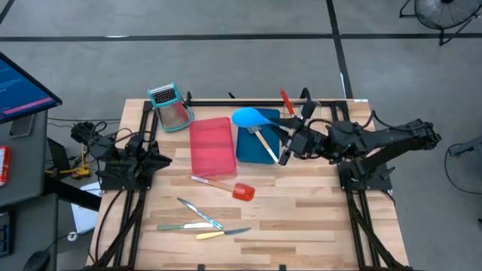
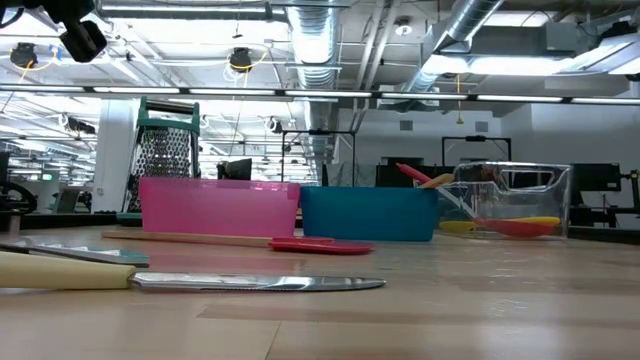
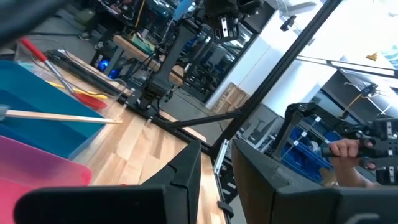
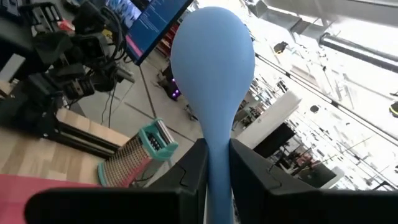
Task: Pick & Place Kitchen Items
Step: Put the blue serving spoon into the transparent bin
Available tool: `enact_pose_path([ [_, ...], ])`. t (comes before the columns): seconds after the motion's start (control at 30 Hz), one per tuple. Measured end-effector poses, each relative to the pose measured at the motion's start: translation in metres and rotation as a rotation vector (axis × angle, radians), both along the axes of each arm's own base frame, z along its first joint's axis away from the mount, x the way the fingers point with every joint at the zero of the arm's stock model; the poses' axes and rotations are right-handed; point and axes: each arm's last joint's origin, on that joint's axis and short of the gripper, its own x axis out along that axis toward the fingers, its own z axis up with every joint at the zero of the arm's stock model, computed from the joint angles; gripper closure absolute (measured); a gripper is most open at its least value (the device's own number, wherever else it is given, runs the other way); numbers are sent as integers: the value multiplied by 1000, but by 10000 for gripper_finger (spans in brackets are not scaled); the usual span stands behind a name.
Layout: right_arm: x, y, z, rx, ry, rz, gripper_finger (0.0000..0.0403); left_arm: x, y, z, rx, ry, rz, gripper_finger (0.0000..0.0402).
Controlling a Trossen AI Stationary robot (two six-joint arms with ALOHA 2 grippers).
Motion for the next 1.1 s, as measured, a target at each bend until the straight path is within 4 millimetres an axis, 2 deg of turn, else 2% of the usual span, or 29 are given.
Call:
enact_pose_path([
  [0.13, 0, 0, 0, 2, 2, 1, 349, 0, 0, 0, -1, 0, 7, 325],
  [0.2, -1, 1, 7, 37, -31, 15, 349, 0, 0, 0, -2, -1, 7, 325],
  [0.4, -13, 8, 49, 211, -226, 258, 349, 0, 0, 1, -11, -6, 7, 325],
  [0.53, -26, 15, 81, 356, -453, 461, 349, 0, 0, 1, -14, -10, 7, 325],
  [0.63, -34, 21, 95, 400, -585, 625, 349, 0, 0, 1, -16, -12, 11, 325],
  [0.9, -48, 33, 108, 516, -726, 920, 349, 0, 0, 2, -20, -17, 9, 325],
  [1.1, -52, 43, 107, 610, -624, 1252, 349, 0, 0, 3, -24, -24, 5, 325],
])
